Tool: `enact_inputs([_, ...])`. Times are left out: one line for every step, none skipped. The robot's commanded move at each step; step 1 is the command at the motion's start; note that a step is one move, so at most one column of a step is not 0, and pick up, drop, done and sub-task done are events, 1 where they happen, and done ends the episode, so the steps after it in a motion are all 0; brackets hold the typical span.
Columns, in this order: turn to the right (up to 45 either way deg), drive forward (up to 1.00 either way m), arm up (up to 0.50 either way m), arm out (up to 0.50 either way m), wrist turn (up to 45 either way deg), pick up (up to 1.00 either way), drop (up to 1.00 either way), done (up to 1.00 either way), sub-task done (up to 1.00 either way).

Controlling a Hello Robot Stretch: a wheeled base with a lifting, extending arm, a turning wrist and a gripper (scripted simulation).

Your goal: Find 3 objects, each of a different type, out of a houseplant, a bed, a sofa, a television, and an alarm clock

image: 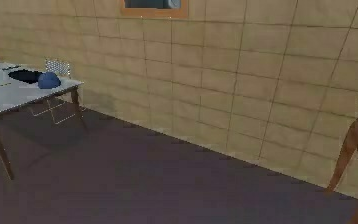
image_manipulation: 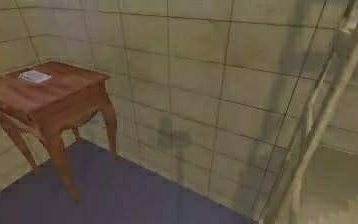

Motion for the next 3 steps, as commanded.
enact_inputs([-45.0,0.00,0.00,0.00,0.0,0.00,0.00,0.00,0.00])
enact_inputs([-18.0,0.00,0.00,0.00,0.0,0.00,0.00,0.00,0.00])
enact_inputs([-3.0,0.00,0.00,0.00,0.0,0.00,0.00,0.00,0.00])
